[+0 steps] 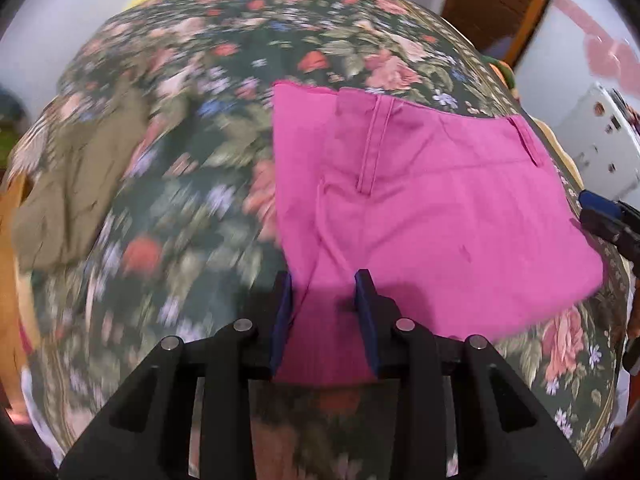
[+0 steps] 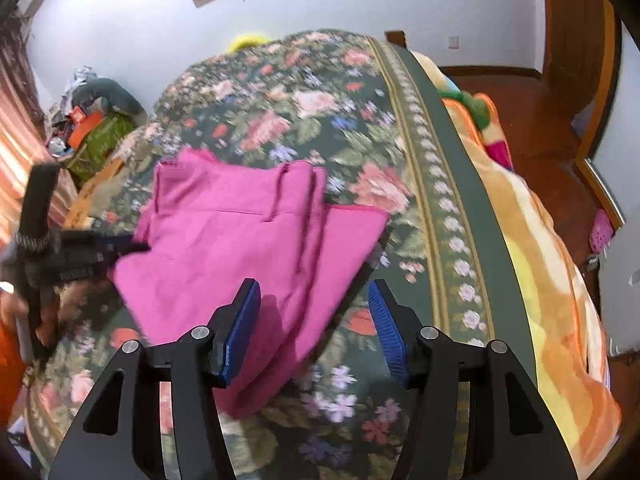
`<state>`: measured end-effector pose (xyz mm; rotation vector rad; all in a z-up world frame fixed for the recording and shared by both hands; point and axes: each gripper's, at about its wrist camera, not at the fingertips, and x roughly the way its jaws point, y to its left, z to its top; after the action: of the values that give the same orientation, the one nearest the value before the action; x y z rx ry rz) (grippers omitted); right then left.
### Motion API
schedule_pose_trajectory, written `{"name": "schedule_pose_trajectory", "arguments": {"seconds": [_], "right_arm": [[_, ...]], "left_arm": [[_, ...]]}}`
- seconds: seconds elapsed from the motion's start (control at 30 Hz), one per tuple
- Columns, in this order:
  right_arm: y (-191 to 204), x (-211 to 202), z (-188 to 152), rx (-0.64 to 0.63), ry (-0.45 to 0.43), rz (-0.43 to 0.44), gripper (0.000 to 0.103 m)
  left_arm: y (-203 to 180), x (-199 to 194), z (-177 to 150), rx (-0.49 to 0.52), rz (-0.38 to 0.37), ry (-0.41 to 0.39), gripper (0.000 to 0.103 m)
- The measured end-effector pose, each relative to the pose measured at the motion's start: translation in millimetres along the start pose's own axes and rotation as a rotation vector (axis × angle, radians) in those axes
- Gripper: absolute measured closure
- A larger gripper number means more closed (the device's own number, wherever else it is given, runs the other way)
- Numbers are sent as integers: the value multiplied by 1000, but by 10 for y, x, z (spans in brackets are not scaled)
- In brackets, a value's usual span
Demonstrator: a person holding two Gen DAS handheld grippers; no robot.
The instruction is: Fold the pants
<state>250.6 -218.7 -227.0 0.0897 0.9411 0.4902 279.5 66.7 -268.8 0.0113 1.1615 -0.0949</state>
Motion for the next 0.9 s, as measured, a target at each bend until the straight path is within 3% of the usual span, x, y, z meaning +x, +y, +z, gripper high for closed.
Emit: {"name": "schedule_pose_trajectory", "arguments": {"seconds": [0.23,0.37,0.47,0.57,0.67,0.9], "right_arm": [[283,-119,-53,-54,-20,44,51],[349,48,-124,-95,32,21,51],[284,155,-206,-83,74,22,51],[253,115,-226,-75,75,35,51],[283,51,-151,-91,60,26,51],[374,138,257,-159,-14,15,51]], "left_arm": [[-5,-260,-242,-66,26,-28,69],[133,-321,-273,-108,3,-23,69],[227,-328,-309,-108,53,-27,69],[279,-360,-331,-83,48,-26,69],[280,-432,-246,-53,53,-45,69],[111,-442,282,16,-10,-108,68]]}}
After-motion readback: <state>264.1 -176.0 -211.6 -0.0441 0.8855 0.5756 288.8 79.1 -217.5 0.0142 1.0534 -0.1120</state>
